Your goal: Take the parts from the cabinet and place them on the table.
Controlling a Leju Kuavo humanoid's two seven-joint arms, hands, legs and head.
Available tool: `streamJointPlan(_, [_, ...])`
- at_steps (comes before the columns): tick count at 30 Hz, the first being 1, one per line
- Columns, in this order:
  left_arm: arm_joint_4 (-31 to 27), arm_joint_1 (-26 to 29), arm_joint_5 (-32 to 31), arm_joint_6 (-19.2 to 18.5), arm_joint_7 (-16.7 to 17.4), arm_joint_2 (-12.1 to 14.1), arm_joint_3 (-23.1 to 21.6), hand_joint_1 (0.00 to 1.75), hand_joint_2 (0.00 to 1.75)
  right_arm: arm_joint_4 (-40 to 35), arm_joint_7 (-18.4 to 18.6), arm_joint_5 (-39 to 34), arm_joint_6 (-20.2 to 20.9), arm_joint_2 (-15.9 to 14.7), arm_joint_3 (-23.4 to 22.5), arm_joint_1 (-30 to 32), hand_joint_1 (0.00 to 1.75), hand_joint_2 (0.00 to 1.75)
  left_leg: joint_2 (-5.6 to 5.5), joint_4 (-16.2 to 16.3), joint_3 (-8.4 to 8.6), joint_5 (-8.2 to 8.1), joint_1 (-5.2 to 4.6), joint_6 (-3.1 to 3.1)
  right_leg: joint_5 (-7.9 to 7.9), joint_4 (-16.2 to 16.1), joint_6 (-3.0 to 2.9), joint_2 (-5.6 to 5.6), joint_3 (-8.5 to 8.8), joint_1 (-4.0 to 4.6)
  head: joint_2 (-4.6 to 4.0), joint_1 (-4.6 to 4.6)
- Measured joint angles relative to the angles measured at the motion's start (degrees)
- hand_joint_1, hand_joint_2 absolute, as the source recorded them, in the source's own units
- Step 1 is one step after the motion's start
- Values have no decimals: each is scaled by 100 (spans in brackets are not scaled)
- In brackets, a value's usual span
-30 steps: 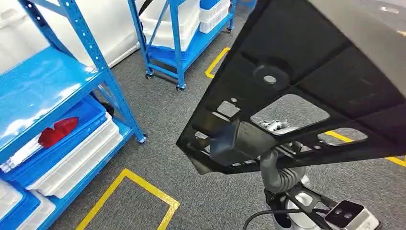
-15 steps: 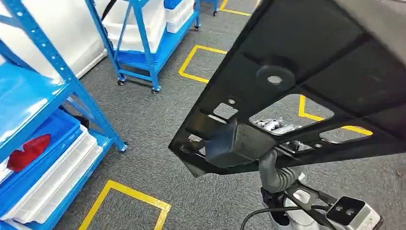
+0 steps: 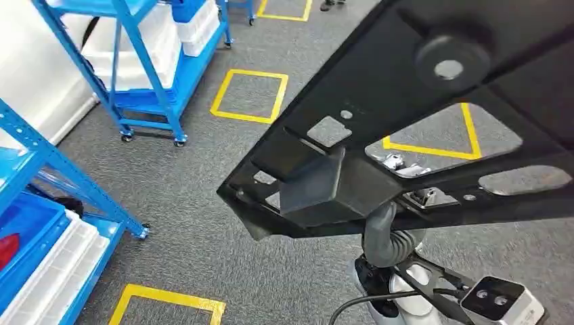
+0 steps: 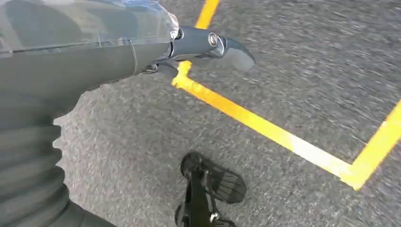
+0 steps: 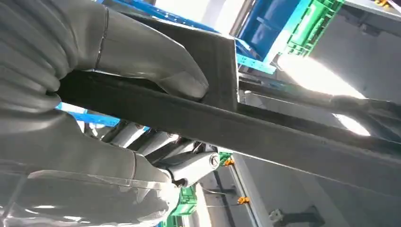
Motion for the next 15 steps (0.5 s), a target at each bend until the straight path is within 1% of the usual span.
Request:
streamJointPlan(1, [0, 24, 0, -2, 0, 0, 2, 0, 175, 0, 0, 0, 0, -6, 26, -2, 175, 175, 63, 5, -7, 6, -22, 17, 30, -22, 40, 61, -20, -20, -2, 0])
streamJointPlan(2, [0, 32, -2, -11, -4, 0, 2, 0, 175, -4, 0, 4, -4, -22, 31, -5, 175, 175, 122, 14, -4, 8, -48, 55, 57, -55, 81, 139, -32, -29, 0, 0])
streamJointPlan(3, [0, 29, -4, -24, -15, 0, 4, 0, 175, -11, 0, 15, -6, -44, 31, -14, 175, 175, 209, -21, 1, 40, -27, 111, 73, -57, 133, 223, -50, -38, -2, 0])
streamJointPlan(4, [0, 5, -11, -39, -33, 2, 4, 0, 175, -39, 0, 31, -4, -74, 33, -21, 175, 175, 305, -59, 10, 70, -7, 160, 23, 1, 134, 120, -72, -60, -2, 0])
streamJointPlan(5, [0, -14, -13, -57, -66, 11, 4, 0, 175, -77, -7, 61, -4, -107, 37, -59, 175, 175, 350, -68, 15, 76, -25, 183, -128, 218, 151, -234, -175, -8, 0, 2])
streamJointPlan(6, [0, -9, -15, -77, -81, 18, 4, 0, 175, -87, -4, 101, -9, -122, 61, -109, 175, 175, 450, -67, 14, 68, -52, 233, -359, 636, 169, -446, -382, -7, 0, 0])
streamJointPlan(7, [0, 1, -17, -92, -81, 26, 4, 0, 175, -98, -4, 120, -33, -135, 89, -128, 175, 175, 544, -64, 16, 63, -77, 243, -575, 1117, 179, -547, -608, -14, 0, 0])
streamJointPlan(8, [0, 13, -20, -96, -83, 37, 4, 0, 175, -109, -4, 122, -59, -149, 109, -128, 175, 175, 638, -64, 15, 54, -94, 253, -725, 1521, 181, -604, -806, -15, -2, 2])
streamJointPlan(9, [0, 16, -20, -101, -83, 48, 7, 0, 175, -125, -4, 122, -87, -177, 135, -129, 175, 175, 729, -62, 14, 51, -106, 257, -756, 1747, 180, -632, -915, -15, 0, 0])
streamJointPlan(10, [0, 7, -17, -105, -85, 59, 9, 0, 175, -136, -4, 122, -109, -201, 159, -133, 175, 175, 808, -62, 17, 43, -113, 256, -648, 1662, 170, -653, -865, -16, 0, 0])
streamJointPlan(11, [0, -11, -17, -111, -85, 68, 9, 0, 175, -149, -2, 122, -133, -225, 181, -157, 175, 175, 882, -61, 25, 34, -123, 252, -432, 1299, 148, -681, -665, -15, 0, 0])
streamJointPlan(12, [0, -27, -17, -122, -92, 68, 9, 0, 175, -166, -2, 122, -142, -238, 207, -194, 175, 175, 940, -61, 40, 24, -131, 244, -210, 807, 116, -747, -391, -7, -2, 0])
streamJointPlan(13, [0, -38, -17, -133, -96, 68, 9, 0, 175, -184, -2, 120, -146, -251, 227, -240, 175, 175, 989, -61, 64, 8, -138, 230, -31, 293, 68, -929, -94, 24, 0, 0])
streamJointPlan(14, [0, -35, -17, -146, -100, 68, 9, 0, 175, -195, -4, 122, -153, -265, 245, -303, 175, 175, 1046, -53, 73, -18, -171, 190, -105, -8, 33, -1175, 55, 96, 0, 2])
streamJointPlan(15, [0, -34, -17, -149, -103, 68, 9, 0, 175, -194, -4, 120, -161, -275, 273, -346, 175, 175, 1082, -50, 76, -30, -179, 166, -76, -18, -10, -1105, 45, 115, -2, -2])
